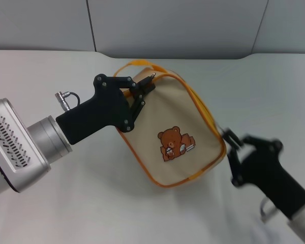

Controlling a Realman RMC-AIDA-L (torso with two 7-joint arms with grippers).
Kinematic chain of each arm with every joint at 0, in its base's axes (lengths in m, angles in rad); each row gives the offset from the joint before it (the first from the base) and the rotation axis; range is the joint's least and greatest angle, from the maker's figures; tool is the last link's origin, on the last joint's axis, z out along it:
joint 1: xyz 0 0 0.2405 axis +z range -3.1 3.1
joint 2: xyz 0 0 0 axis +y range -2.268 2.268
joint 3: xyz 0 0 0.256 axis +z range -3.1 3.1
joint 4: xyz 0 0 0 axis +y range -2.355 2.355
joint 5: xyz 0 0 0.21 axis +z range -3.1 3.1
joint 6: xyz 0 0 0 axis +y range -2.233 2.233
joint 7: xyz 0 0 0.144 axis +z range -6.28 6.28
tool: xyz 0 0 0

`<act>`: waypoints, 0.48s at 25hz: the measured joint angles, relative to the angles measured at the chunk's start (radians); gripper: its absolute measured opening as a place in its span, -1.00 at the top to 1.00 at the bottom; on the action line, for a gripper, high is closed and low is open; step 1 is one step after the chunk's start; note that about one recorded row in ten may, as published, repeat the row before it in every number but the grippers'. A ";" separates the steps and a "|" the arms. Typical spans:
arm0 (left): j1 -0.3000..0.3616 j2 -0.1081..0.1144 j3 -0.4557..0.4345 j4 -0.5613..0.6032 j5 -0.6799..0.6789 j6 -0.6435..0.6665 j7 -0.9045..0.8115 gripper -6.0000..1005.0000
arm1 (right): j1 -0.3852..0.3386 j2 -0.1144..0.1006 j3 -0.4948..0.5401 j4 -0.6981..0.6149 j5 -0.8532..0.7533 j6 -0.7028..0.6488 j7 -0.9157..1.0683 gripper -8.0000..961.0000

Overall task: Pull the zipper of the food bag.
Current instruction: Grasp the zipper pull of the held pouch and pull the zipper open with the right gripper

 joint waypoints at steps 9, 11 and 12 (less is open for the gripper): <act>0.002 0.000 -0.003 0.000 -0.004 -0.003 0.000 0.88 | -0.165 -0.003 0.005 -0.036 -0.046 -0.026 0.002 0.85; 0.008 0.000 -0.005 -0.001 -0.005 -0.003 0.000 0.89 | -0.167 -0.002 0.009 -0.034 -0.046 -0.055 0.008 0.82; 0.014 0.000 -0.009 -0.007 -0.007 -0.003 0.000 0.91 | -0.167 -0.002 0.010 -0.031 -0.046 -0.073 0.011 0.80</act>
